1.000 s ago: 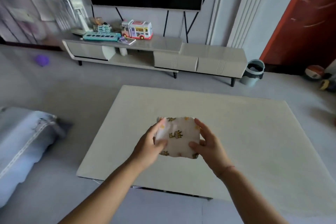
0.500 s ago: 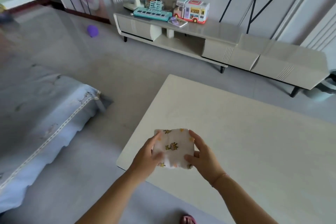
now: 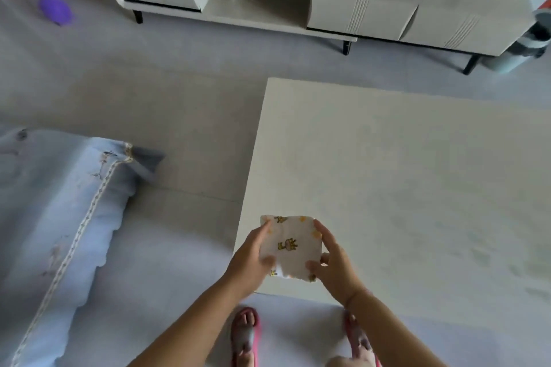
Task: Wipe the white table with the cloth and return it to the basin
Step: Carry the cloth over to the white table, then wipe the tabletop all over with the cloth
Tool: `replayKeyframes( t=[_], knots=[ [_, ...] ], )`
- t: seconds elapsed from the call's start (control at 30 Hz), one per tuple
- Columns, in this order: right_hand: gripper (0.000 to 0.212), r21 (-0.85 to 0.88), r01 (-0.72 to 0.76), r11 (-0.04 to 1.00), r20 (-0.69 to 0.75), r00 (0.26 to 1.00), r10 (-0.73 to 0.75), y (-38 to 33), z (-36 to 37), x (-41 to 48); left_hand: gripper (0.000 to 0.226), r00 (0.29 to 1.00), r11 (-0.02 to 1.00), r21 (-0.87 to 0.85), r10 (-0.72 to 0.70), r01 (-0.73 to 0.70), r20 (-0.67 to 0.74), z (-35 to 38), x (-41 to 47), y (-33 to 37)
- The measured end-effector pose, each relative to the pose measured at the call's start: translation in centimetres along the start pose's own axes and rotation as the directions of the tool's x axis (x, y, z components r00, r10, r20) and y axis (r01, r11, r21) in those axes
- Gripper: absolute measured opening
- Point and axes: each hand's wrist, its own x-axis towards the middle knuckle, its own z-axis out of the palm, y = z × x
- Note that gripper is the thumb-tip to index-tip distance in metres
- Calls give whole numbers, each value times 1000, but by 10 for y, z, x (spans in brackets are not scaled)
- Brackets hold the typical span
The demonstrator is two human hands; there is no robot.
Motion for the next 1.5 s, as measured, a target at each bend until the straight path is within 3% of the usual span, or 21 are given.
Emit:
replayKeyframes(
  t=[0.27,0.43,0.53,0.57,0.63,0.7,0.77,0.9,0.97,1.1,1.17,1.27,1.37,1.43,1.5],
  knots=[
    [89,-58,-75,996,-73,995,70,42,77,28,78,994,991,132,4,-18,109,-7,38,-90],
    [88,-196,-100,975,-64,994,89,82,95,50,80,994,981,188,31,-51,107,17,50,-132],
    [82,-498,-223,838,-168,973,159,104,109,51,66,997,913,404,78,-60,-27,26,51,-150],
    [76,-581,-266,769,-260,956,134,108,113,52,58,987,899,437,91,-26,-130,26,52,-154],
    [66,-622,-240,745,-353,936,7,111,126,54,49,937,915,398,79,68,-341,25,57,-164],
    [60,-668,-70,741,-287,943,-170,112,147,59,51,891,943,310,33,123,-453,20,67,-174],
    [58,-754,41,656,-175,950,-260,113,168,70,54,905,959,266,23,100,-425,14,79,-181],
    [62,-780,-48,625,-208,960,-187,127,201,91,57,978,993,111,-9,33,-207,16,96,-195],
    [63,-808,13,589,-169,953,-253,132,220,93,57,987,997,23,-73,77,-145,21,98,-199],
    [67,-879,306,366,131,892,-432,147,227,90,56,978,996,-22,-84,81,-189,28,96,-203],
    [67,-899,320,300,163,879,-449,151,197,101,58,983,998,-30,-68,64,-173,29,95,-205],
    [64,-908,65,414,-105,920,-376,152,145,128,62,983,1000,18,-3,7,-183,31,94,-206],
    [63,-767,-204,608,-414,881,-227,141,144,144,61,971,997,60,52,-39,-232,30,102,-205],
    [64,-794,-114,597,-332,904,-269,130,172,139,58,968,1000,19,29,-25,-249,31,111,-203],
    [62,-886,158,436,-35,914,-403,133,191,128,56,964,1000,-25,-20,14,-265,31,120,-200]
  ],
)
